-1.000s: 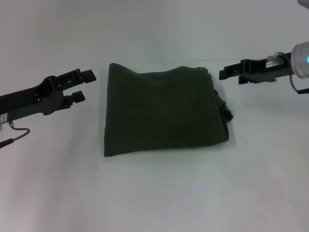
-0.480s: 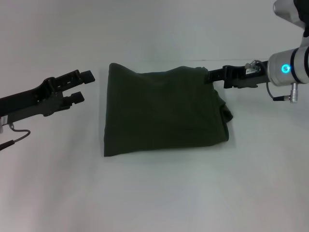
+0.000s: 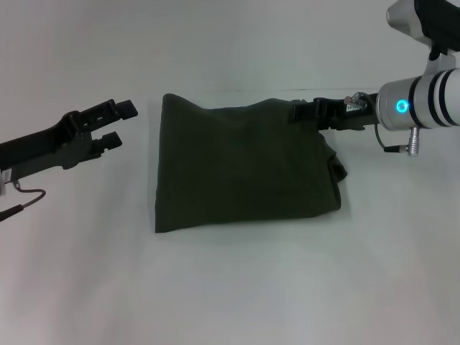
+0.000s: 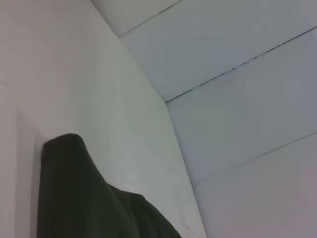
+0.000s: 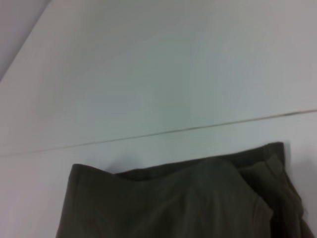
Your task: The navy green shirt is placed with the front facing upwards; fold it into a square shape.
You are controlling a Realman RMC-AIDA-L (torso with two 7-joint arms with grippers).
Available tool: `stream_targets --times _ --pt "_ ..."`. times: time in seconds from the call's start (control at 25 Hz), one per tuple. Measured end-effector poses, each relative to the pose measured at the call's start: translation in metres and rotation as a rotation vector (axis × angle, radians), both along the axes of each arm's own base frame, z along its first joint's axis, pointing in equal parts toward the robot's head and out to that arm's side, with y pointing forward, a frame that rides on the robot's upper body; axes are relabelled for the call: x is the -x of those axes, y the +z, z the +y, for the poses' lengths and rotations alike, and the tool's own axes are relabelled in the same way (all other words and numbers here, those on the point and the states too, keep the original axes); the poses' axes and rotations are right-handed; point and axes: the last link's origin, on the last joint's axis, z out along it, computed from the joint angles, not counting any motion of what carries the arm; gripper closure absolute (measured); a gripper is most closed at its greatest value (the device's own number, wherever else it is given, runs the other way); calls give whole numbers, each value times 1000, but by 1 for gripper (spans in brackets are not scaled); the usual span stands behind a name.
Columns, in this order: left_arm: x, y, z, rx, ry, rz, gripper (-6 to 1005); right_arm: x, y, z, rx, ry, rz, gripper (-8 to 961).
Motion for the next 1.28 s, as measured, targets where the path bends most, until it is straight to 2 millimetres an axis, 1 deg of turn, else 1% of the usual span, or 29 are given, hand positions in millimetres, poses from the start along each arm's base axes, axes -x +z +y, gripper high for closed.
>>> stream_targets --times 0.2,0.32,0.36,0.52,0.6,0.68,0.8,0.88,1.0,1.12,1.24,1.28 --pt "1 2 0 -11 5 -2 65 -2 0 1 -11 -22 1 245" --pt "2 3 2 -20 10 1 65 0 -4 1 -13 -9 -2 246" --pt "2 3 2 -25 11 5 65 3 -6 1 -15 9 -4 246" --pt "3 2 3 -27 14 9 66 23 -10 3 -33 153 23 247" --pt "4 2 3 -28 17 10 66 33 -6 4 -47 232 40 247" --pt "6 3 3 -32 23 9 66 40 2 5 -67 309 34 247" --pt "7 5 2 -40 28 3 66 34 12 5 -86 316 -11 248" --pt "8 6 2 -47 33 -2 66 20 22 7 -102 256 -36 248" --pt "9 7 2 -49 35 -1 66 5 31 8 -106 175 -20 248" --pt "8 8 4 -51 32 1 66 0 28 6 -88 130 2 249" --pt "8 9 4 -55 34 -1 65 -3 18 4 -70 104 -4 249" --pt "8 10 5 -60 36 -4 65 -6 12 4 -69 77 -18 249"
